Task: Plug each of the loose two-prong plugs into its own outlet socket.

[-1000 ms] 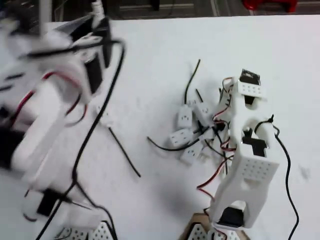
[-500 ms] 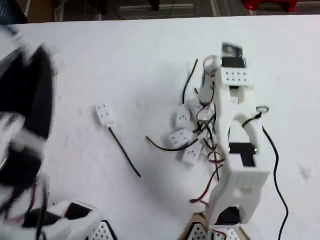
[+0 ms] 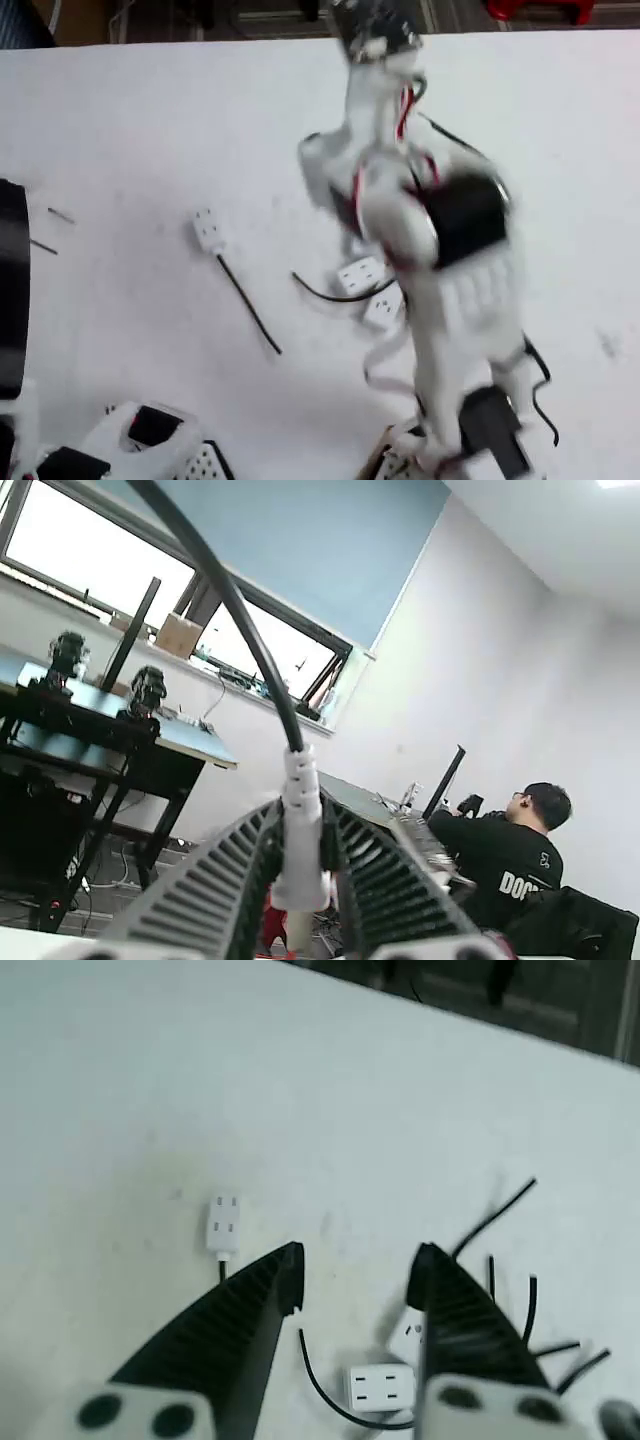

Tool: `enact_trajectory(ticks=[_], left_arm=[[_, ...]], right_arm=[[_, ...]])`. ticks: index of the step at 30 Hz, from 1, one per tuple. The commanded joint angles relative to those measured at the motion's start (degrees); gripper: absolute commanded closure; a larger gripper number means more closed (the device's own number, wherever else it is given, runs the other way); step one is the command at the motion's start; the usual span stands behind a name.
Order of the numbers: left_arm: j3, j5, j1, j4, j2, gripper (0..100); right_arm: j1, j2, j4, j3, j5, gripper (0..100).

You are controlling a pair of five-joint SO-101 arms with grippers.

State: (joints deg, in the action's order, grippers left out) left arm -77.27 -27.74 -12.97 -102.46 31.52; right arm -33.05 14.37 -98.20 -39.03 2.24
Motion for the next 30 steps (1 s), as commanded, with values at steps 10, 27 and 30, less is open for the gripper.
enact_trajectory(ticks=[10, 27, 30], left_arm=[[34.81, -6.33, 2.95, 7.65, 19.47, 98], [114.20, -8.70, -7.34, 67.16, 62.99, 98], [117.19, -4.31, -10.42, 69.71, 65.19, 98]], right_arm=[[-16.75, 18.24, -0.31, 6.15, 5.71, 92.9], [-20.70, 12.00, 3.12, 6.07, 10.73, 98.0], [-20.79, 8.40, 4.70, 5.71, 10.73, 98.0]])
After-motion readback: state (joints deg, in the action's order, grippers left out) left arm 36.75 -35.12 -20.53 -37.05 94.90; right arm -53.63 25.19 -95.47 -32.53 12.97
